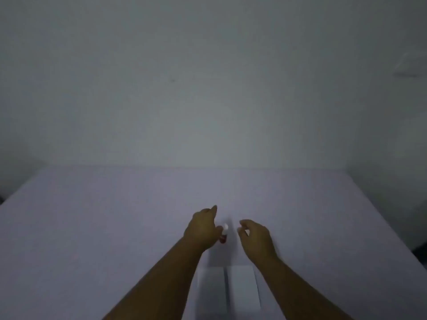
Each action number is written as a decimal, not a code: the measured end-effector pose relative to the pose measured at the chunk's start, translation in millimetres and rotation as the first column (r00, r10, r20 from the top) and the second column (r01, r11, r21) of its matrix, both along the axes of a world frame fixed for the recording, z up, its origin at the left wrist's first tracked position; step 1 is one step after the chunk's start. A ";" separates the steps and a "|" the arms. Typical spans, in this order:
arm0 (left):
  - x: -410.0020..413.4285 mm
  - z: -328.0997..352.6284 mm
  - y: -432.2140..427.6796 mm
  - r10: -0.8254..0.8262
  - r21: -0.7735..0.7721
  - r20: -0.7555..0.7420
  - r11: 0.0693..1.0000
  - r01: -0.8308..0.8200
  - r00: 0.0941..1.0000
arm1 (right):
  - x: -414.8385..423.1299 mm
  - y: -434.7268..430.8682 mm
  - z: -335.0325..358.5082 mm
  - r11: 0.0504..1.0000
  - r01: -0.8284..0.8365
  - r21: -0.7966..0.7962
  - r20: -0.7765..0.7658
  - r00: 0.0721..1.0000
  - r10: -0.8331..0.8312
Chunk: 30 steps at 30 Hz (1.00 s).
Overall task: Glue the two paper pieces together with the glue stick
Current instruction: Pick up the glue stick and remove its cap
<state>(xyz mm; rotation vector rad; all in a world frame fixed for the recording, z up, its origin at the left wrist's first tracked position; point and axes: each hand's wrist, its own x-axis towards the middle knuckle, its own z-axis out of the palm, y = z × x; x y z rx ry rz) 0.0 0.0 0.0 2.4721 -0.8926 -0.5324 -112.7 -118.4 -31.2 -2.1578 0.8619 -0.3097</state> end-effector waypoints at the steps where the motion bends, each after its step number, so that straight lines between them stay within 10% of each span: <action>1: 0.1 -7.0 -3.7 -0.009 0.013 -0.032 1.000 0.010 0.999 | -0.3 -3.3 -8.3 1.000 0.015 0.004 -0.020 1.000 -0.015; 18: 7.2 -28.5 -16.7 0.079 -0.228 -0.223 0.965 -0.131 0.972 | 16.4 -5.4 -35.0 0.974 -0.185 0.128 -0.086 0.977 0.197; 27: 17.9 -33.1 -10.0 0.415 -0.351 -0.394 0.757 -0.552 0.820 | 17.6 -14.3 -36.5 0.974 -0.080 -0.211 -0.179 0.983 0.042; 30: 20.4 -52.6 -2.8 0.378 -0.209 -0.235 0.880 -0.426 0.896 | 11.1 -17.0 -41.7 0.983 -0.021 -0.183 -0.152 0.988 -0.007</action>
